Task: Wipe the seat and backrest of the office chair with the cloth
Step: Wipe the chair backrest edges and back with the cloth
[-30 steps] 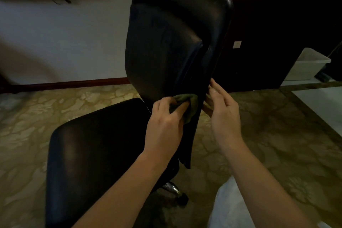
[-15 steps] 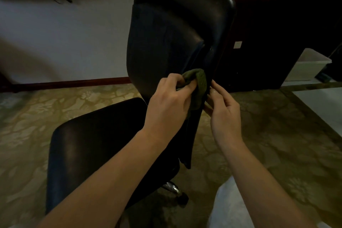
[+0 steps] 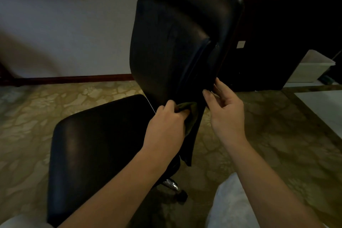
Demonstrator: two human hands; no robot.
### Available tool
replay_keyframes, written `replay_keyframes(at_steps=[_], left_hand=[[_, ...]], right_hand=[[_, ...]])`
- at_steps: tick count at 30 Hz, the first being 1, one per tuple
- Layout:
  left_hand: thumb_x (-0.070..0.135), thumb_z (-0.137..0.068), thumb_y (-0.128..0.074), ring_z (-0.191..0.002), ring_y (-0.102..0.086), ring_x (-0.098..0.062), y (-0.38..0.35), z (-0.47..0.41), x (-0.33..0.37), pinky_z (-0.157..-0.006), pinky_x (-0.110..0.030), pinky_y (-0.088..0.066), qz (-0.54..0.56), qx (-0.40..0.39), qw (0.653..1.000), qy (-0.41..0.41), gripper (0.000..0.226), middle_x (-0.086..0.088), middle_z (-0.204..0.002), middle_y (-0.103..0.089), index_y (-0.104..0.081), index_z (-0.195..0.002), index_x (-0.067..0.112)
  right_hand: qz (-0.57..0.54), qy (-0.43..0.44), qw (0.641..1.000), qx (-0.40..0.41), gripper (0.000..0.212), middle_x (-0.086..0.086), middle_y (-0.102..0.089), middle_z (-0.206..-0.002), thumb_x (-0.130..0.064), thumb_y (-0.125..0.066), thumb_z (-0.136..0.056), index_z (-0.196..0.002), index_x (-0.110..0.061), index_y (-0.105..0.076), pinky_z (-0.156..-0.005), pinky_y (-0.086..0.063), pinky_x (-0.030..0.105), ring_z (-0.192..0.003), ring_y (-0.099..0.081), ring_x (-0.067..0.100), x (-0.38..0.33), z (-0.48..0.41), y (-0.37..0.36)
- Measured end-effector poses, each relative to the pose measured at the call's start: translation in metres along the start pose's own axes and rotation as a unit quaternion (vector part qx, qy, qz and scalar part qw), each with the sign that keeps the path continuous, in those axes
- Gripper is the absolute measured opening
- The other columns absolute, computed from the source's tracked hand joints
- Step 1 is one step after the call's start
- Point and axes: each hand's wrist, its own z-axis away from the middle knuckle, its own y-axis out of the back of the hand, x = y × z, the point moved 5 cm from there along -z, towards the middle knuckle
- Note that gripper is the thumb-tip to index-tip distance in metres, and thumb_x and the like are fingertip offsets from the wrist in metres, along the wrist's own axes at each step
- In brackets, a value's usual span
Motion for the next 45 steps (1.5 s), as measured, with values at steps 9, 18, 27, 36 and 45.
replay_keyframes(at_steps=[9, 18, 27, 36, 45], left_hand=[[0.026, -0.097, -0.054, -0.092, -0.058, -0.019, 0.014, -0.009, 0.010, -0.073, -0.027, -0.055, 0.053, 0.091, 0.994, -0.018, 0.036, -0.007, -0.115, -0.057, -0.064, -0.131, 0.016], [0.025, -0.100, -0.059, -0.094, -0.057, -0.020, -0.007, -0.011, 0.020, -0.072, -0.034, -0.058, 0.053, 0.077, 0.995, 0.033, 0.032, -0.005, -0.115, -0.054, -0.063, -0.130, 0.018], [0.027, -0.101, -0.055, -0.088, -0.057, -0.013, -0.003, 0.017, -0.006, -0.076, -0.025, -0.052, 0.101, 0.027, 0.993, 0.063, 0.035, 0.001, -0.118, -0.053, -0.061, -0.135, 0.026], [0.027, -0.099, -0.058, -0.084, -0.059, -0.014, 0.006, -0.010, 0.016, -0.074, -0.028, -0.056, 0.148, 0.100, 0.983, 0.034, 0.034, -0.001, -0.110, -0.056, -0.063, -0.133, 0.021], [0.024, -0.098, -0.061, -0.087, -0.063, -0.023, -0.026, 0.001, 0.015, -0.072, -0.036, -0.059, 0.158, 0.109, 0.978, 0.081, 0.033, -0.008, -0.113, -0.060, -0.066, -0.130, 0.017]], right_hand=[[0.070, 0.007, 0.997, 0.013, 0.039, -0.016, -0.068, -0.116, -0.020, -0.057, -0.100, -0.138, -0.028, -0.057, -0.086, -0.055, 0.019, -0.106, -0.063, -0.005, -0.006, 0.004, -0.001], [0.085, -0.006, 0.996, 0.021, 0.038, -0.019, -0.066, -0.117, -0.027, -0.056, -0.101, -0.138, -0.024, -0.057, -0.093, -0.053, 0.020, -0.107, -0.061, -0.009, -0.007, 0.003, 0.003], [0.083, -0.012, 0.996, 0.013, 0.039, -0.009, -0.070, -0.116, -0.029, -0.057, -0.100, -0.138, -0.022, -0.058, -0.093, -0.057, 0.034, -0.106, -0.066, 0.001, 0.001, 0.001, 0.006], [0.092, -0.010, 0.995, 0.019, 0.038, -0.022, -0.066, -0.113, -0.028, -0.058, -0.099, -0.137, -0.031, -0.055, -0.084, -0.054, 0.015, -0.105, -0.061, -0.009, -0.001, 0.004, 0.005], [0.093, -0.005, 0.996, -0.001, 0.040, -0.021, -0.067, -0.112, -0.021, -0.060, -0.099, -0.138, -0.027, -0.055, -0.086, -0.053, 0.014, -0.104, -0.062, -0.009, 0.011, 0.009, 0.006]])
